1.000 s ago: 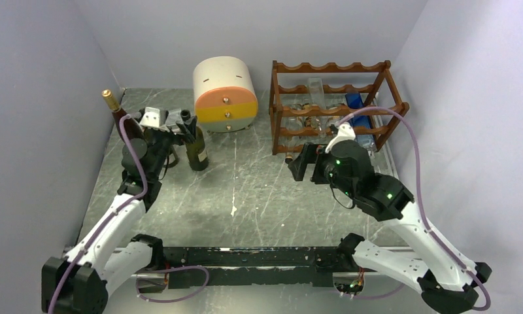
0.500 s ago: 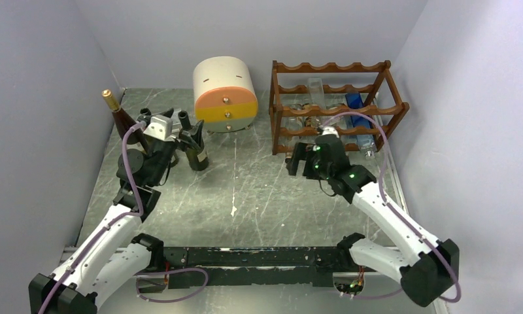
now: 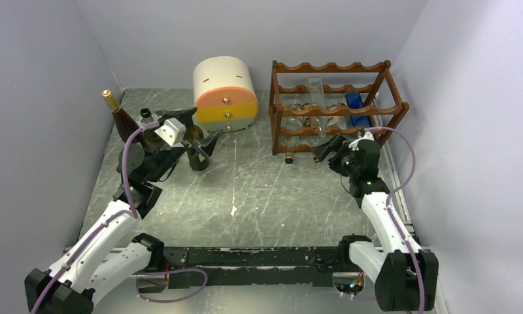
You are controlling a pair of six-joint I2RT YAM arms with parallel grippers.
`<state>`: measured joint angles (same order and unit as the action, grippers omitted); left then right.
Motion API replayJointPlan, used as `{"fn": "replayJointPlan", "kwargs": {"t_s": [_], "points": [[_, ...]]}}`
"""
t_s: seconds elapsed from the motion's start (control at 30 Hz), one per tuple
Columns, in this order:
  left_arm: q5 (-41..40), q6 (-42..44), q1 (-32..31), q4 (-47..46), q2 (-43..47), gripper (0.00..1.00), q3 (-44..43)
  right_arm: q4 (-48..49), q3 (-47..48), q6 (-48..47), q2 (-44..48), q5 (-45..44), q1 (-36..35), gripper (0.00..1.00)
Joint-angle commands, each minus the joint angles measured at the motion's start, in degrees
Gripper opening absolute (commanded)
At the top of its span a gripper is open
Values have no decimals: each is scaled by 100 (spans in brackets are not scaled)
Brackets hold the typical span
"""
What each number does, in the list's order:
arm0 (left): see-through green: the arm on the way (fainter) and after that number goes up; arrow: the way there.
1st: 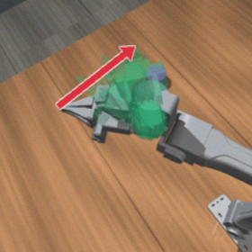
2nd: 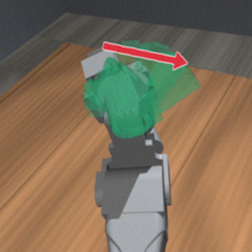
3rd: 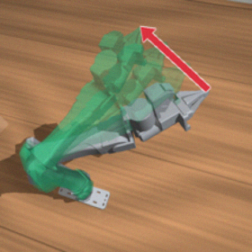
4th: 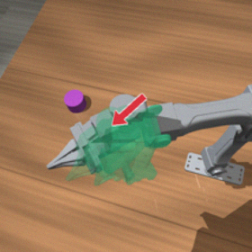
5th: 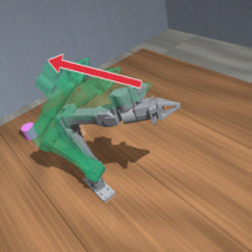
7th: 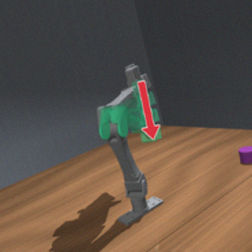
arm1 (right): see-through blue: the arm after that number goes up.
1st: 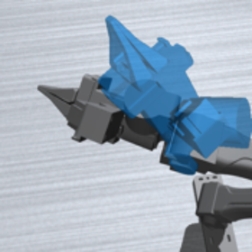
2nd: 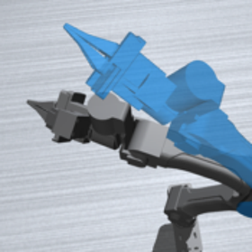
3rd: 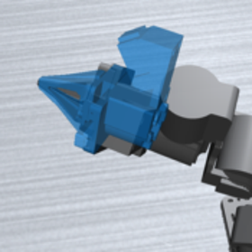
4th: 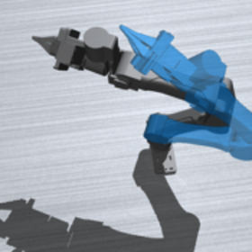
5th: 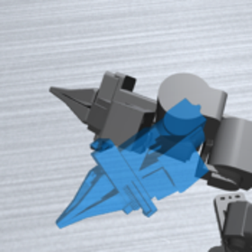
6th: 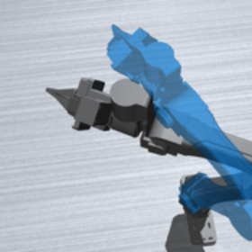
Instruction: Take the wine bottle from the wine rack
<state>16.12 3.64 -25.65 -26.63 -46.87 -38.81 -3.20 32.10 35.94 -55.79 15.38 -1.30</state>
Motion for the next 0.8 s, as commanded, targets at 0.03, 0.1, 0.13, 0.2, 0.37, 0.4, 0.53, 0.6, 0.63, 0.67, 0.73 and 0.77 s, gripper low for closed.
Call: {"fn": "replayJointPlan", "kwargs": {"t_s": [0.03, 0.1, 0.13, 0.2, 0.37, 0.4, 0.53, 0.6, 0.63, 0.67, 0.73, 0.77], "points": [[794, -143, -103, 128, -287, 100, -258, 1980, -449, 578, -420, 748, 616, 87], [869, -159, -115, 172, -385, 100, -305, 2554, -582, 707, -716, 889, 738, 84], [894, -161, -120, 177, -426, 100, -306, 2819, -605, 738, -899, 960, 763, 83], [870, -151, -143, 172, -473, 99, -301, 3167, -558, 789, -1302, 1110, 790, 78], [528, -31, -249, 307, -541, 99, -323, 4123, -549, 964, -1986, 1336, 807, 75], [509, -7, -262, 305, -535, 100, -314, 4216, -516, 962, -2089, 1373, 813, 75], [424, 25, -361, 124, -469, 100, -161, 4397, -324, 988, -2436, 1430, 832, 75], [389, 117, -441, 55, -469, 100, -98, 4492, -254, 1078, -2585, 1463, 854, 75], [374, 176, -512, 54, -488, 100, -82, 4555, -222, 1124, -2639, 1474, 859, 75], [344, 221, -572, 72, -517, 100, -85, 4629, -209, 1149, -2685, 1491, 859, 75], [264, 305, -699, 164, -582, 100, -118, 4685, -148, 1189, -2768, 1496, 867, 74], [227, 359, -760, 206, -605, 100, -133, 4662, -98, 1199, -2813, 1515, 868, 73]]}}
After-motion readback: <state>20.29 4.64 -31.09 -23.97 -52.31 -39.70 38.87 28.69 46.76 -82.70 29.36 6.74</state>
